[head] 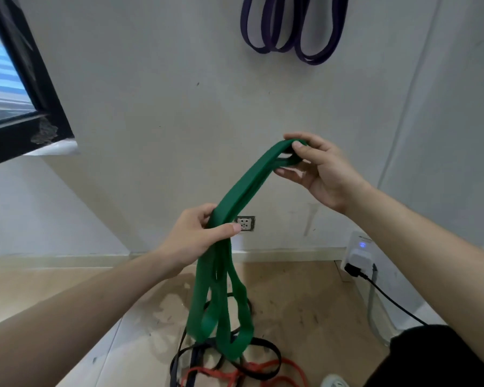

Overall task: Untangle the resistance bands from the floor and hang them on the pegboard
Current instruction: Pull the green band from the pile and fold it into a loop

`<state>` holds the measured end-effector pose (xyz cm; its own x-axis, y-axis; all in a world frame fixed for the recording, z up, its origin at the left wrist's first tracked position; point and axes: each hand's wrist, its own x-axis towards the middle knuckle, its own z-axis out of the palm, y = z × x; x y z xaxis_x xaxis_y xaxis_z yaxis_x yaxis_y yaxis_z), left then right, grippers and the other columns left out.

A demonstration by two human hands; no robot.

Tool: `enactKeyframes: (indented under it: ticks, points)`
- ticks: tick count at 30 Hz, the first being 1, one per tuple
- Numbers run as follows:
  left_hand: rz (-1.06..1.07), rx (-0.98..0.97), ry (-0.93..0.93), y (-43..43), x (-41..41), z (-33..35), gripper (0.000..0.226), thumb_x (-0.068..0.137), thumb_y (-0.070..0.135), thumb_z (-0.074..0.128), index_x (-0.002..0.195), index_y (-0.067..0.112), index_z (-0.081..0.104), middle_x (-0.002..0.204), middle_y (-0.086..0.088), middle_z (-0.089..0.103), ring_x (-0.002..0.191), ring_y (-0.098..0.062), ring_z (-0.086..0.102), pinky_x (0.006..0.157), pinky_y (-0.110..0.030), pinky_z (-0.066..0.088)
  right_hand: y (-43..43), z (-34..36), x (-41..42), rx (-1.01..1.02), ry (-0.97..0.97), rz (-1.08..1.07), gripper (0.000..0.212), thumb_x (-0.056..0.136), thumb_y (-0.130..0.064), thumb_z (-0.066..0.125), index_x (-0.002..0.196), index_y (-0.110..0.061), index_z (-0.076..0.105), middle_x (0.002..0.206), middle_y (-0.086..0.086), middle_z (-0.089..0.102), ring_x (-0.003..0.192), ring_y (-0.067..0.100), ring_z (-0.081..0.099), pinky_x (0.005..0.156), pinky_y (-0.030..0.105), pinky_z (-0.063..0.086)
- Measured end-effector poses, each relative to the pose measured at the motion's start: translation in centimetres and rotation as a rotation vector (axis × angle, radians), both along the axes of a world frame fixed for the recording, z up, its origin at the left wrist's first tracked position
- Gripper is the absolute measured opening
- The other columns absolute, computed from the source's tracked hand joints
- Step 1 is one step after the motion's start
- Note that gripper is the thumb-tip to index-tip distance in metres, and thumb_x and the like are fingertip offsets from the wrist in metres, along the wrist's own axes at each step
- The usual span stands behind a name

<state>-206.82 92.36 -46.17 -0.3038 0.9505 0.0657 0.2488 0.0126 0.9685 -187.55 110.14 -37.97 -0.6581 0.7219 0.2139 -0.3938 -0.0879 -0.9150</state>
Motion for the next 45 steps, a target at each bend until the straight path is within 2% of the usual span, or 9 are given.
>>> enactKeyframes:
  ticks: [7, 12, 18, 22, 26, 30, 34, 39, 45]
  points:
    - [0.104, 0.098, 0.029, -0.4, -0.8, 0.8, 0.020, 0.077, 0.028, 0.087, 0.093, 0.036, 0.078, 0.086, -0.001, 0.078, 0.075, -0.015, 0.072, 0.072, -0.029, 0.060, 2.0, -3.2, 1.7, -0.010, -0.429, 0.119, 0.024, 0.097, 0.004, 0.038, 0.107, -0.009, 0.056, 0.128, 0.025, 0.057, 0.109, 0.043, 0.066, 0.088, 0.053, 0.059]
    - [0.064, 0.117, 0.157, -0.7, -1.3, 1.3, 0.019, 0.078, 0.021, 0.086, 0.094, 0.028, 0.079, 0.084, 0.004, 0.078, 0.071, -0.005, 0.070, 0.064, -0.017, 0.053, 1.0, -4.5, 1.2, 0.490, -0.893, 0.152, 0.034, 0.089, -0.004, 0.059, 0.121, -0.013, 0.054, 0.136, 0.003, 0.058, 0.129, 0.030, 0.054, 0.107, 0.047, 0.047]
    - [-0.004, 0.092, 0.269, -0.9, -1.6, 1.7, 0.024, 0.078, 0.018, 0.085, 0.100, 0.025, 0.077, 0.087, 0.005, 0.078, 0.078, -0.007, 0.073, 0.070, -0.020, 0.056, -4.1, -4.3, -2.9, 0.881, -0.824, 0.277, 0.089, 0.077, -0.043, 0.083, 0.151, -0.030, 0.036, 0.147, -0.013, 0.048, 0.136, 0.006, 0.043, 0.110, 0.021, 0.035]
    - [-0.040, 0.056, 0.320, -1.2, -2.0, 1.9, 0.022, 0.079, 0.024, 0.085, 0.099, 0.027, 0.078, 0.086, 0.000, 0.078, 0.078, -0.017, 0.073, 0.071, -0.028, 0.056, -6.1, -5.0, -4.8, 0.952, -0.735, 0.241, 0.054, 0.085, -0.026, 0.080, 0.131, -0.012, 0.057, 0.115, 0.004, 0.067, 0.103, 0.016, 0.065, 0.092, 0.034, 0.053]
    - [-0.076, 0.028, 0.409, -1.4, -2.1, 1.5, 0.021, 0.078, 0.036, 0.086, 0.094, 0.026, 0.077, 0.077, -0.005, 0.073, 0.064, -0.011, 0.065, 0.060, -0.033, 0.051, -5.6, -3.7, -4.6, 0.958, -0.816, 0.302, 0.025, 0.086, -0.024, 0.078, 0.104, -0.010, 0.068, 0.087, 0.011, 0.068, 0.071, 0.017, 0.061, 0.069, 0.038, 0.051]
    - [-0.061, -0.008, 0.438, -1.3, -1.9, 0.6, 0.029, 0.070, 0.040, 0.090, 0.086, 0.023, 0.073, 0.071, -0.003, 0.071, 0.063, -0.012, 0.064, 0.060, -0.034, 0.048, -5.4, -2.8, -4.5, 1.039, -0.867, 0.287, 0.030, 0.081, -0.028, 0.082, 0.103, -0.012, 0.070, 0.088, 0.011, 0.072, 0.078, 0.027, 0.066, 0.073, 0.045, 0.054]
    - [-0.064, -0.027, 0.555, -1.0, -1.7, 0.3, 0.046, 0.064, 0.048, 0.085, 0.088, 0.013, 0.069, 0.080, -0.017, 0.068, 0.079, -0.036, 0.066, 0.074, -0.053, 0.055, -5.2, -2.2, -4.2, 1.057, -0.878, 0.283, 0.028, 0.082, -0.030, 0.082, 0.104, -0.017, 0.070, 0.086, 0.002, 0.072, 0.076, 0.020, 0.068, 0.071, 0.040, 0.056]
    - [-0.075, -0.020, 0.542, -0.9, -2.8, 1.6, 0.043, 0.076, 0.020, 0.086, 0.115, 0.028, 0.071, 0.095, 0.010, 0.077, 0.089, -0.004, 0.073, 0.088, -0.029, 0.058, -4.7, -1.8, -3.4, 1.075, -0.912, 0.245, 0.028, 0.083, -0.027, 0.081, 0.108, -0.021, 0.069, 0.087, -0.005, 0.072, 0.079, 0.013, 0.067, 0.074, 0.035, 0.055]
    - [-0.117, 0.007, 0.430, -1.1, -3.2, 1.9, 0.039, 0.081, 0.018, 0.084, 0.116, 0.030, 0.073, 0.102, 0.015, 0.078, 0.103, 0.002, 0.070, 0.089, -0.018, 0.053, -5.3, -2.7, -3.8, 0.989, -0.763, 0.143, 0.027, 0.086, -0.023, 0.078, 0.110, -0.013, 0.069, 0.093, 0.004, 0.072, 0.083, 0.021, 0.069, 0.078, 0.041, 0.057]
